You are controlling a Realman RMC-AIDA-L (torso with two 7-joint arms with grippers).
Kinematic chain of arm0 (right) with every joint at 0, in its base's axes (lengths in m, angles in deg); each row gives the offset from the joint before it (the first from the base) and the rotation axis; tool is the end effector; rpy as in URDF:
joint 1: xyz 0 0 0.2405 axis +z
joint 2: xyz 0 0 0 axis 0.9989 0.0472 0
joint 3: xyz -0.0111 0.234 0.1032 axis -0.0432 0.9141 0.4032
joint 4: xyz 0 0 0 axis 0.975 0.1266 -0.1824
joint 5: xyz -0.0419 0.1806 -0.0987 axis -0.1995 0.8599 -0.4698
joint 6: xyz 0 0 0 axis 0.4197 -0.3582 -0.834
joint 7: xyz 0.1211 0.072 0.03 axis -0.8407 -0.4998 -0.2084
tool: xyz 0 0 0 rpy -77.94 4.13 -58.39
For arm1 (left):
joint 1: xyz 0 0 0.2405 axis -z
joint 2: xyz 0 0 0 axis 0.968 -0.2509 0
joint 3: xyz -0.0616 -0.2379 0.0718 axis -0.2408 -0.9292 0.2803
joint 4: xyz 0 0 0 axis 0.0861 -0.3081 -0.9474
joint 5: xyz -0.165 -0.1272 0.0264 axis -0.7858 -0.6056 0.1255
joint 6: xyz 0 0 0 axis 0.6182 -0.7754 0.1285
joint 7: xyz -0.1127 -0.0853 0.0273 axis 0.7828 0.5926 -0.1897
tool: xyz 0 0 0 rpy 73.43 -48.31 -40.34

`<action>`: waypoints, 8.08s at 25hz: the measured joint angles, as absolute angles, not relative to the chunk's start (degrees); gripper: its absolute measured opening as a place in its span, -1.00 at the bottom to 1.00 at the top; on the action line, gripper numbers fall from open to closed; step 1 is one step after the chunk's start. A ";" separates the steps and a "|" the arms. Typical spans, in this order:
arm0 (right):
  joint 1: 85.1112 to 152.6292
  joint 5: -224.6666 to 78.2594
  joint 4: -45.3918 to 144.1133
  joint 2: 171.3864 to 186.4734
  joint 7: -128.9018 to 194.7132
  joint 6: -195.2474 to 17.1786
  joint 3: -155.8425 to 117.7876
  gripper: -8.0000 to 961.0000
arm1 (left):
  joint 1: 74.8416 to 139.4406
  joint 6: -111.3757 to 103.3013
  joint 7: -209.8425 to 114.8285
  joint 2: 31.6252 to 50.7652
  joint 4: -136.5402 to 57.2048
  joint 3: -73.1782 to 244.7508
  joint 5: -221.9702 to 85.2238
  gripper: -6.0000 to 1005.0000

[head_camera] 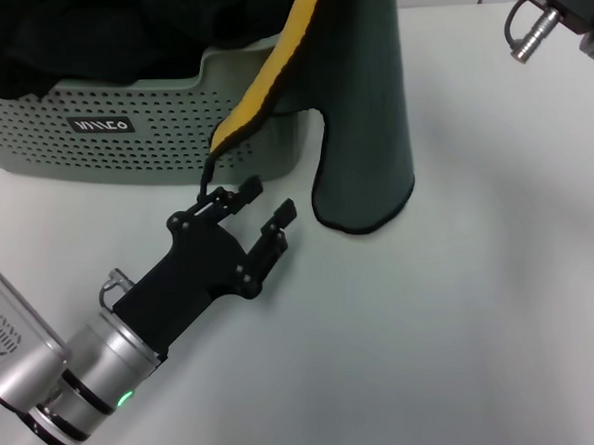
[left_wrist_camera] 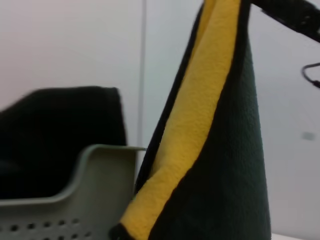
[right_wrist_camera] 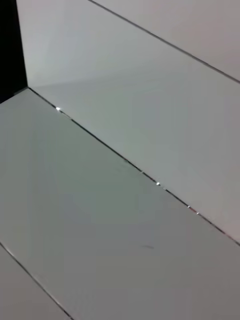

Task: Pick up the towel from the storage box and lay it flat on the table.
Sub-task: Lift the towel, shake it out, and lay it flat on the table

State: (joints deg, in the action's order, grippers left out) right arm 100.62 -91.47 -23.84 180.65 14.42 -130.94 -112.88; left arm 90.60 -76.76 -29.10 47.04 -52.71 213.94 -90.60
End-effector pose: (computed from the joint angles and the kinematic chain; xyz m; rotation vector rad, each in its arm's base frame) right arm 0.0910 0.3271 0.0334 -1.9417 -0.5407 0.9933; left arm -0.2728 0.2385 -0.0862 -2.1389 -0.3960 -1.0372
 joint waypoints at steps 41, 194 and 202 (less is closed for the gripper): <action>106.78 -93.57 -25.38 181.50 15.63 -117.88 -116.37 -0.96 | 88.41 -69.70 -35.17 47.04 -57.60 216.46 -101.01 0.24; 104.91 -152.48 14.58 181.55 -50.76 -171.25 -66.13 -0.96 | 97.80 -95.39 -18.95 46.34 -34.77 204.41 -76.98 -0.86; 107.57 -144.22 17.08 181.92 -48.78 -155.52 -80.63 -0.96 | 96.67 -84.08 -21.75 46.54 -37.76 204.41 -81.47 -0.85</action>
State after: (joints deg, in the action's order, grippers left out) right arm 107.57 -144.22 17.08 181.92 -48.78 -155.52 -80.63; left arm 96.67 -84.08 -21.75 46.54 -37.76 204.41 -81.47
